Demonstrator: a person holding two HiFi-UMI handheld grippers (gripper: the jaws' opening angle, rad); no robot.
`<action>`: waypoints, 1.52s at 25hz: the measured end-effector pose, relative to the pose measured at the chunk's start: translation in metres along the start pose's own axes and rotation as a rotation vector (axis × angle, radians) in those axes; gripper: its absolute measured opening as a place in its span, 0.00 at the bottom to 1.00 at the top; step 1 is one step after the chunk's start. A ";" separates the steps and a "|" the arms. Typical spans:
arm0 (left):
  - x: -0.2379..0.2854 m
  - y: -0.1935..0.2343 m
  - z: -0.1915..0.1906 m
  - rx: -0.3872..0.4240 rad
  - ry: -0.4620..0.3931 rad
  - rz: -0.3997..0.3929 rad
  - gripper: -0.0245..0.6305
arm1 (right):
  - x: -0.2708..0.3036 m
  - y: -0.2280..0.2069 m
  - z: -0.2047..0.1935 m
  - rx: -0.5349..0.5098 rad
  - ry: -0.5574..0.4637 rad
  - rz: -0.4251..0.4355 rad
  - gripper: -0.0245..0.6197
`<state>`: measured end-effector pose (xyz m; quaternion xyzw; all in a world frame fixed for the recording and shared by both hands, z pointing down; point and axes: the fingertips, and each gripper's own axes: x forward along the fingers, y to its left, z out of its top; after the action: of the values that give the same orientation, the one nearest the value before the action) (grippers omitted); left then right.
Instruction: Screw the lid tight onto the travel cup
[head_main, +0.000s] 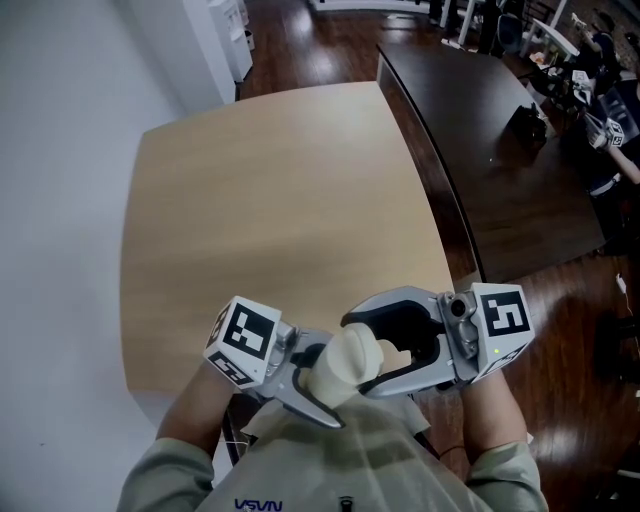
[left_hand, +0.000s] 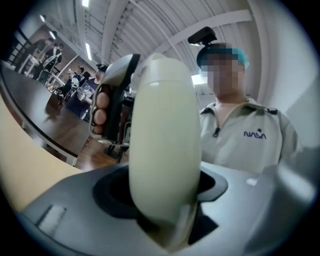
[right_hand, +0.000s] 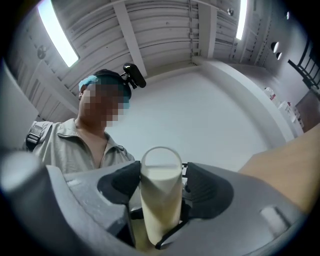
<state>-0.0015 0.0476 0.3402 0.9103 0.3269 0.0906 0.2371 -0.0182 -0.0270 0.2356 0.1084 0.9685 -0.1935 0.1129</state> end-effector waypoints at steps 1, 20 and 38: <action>0.001 0.000 -0.001 -0.003 0.000 0.001 0.52 | 0.000 0.001 -0.001 0.001 0.001 0.001 0.48; -0.057 0.111 -0.012 0.039 0.059 0.772 0.52 | -0.029 -0.074 -0.014 -0.112 0.004 -0.528 0.44; -0.119 0.163 -0.043 0.019 0.112 1.433 0.52 | -0.035 -0.115 -0.035 -0.163 -0.003 -0.895 0.43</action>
<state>-0.0168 -0.1222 0.4565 0.8972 -0.3384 0.2676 0.0945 -0.0203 -0.1227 0.3165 -0.3304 0.9320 -0.1465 0.0278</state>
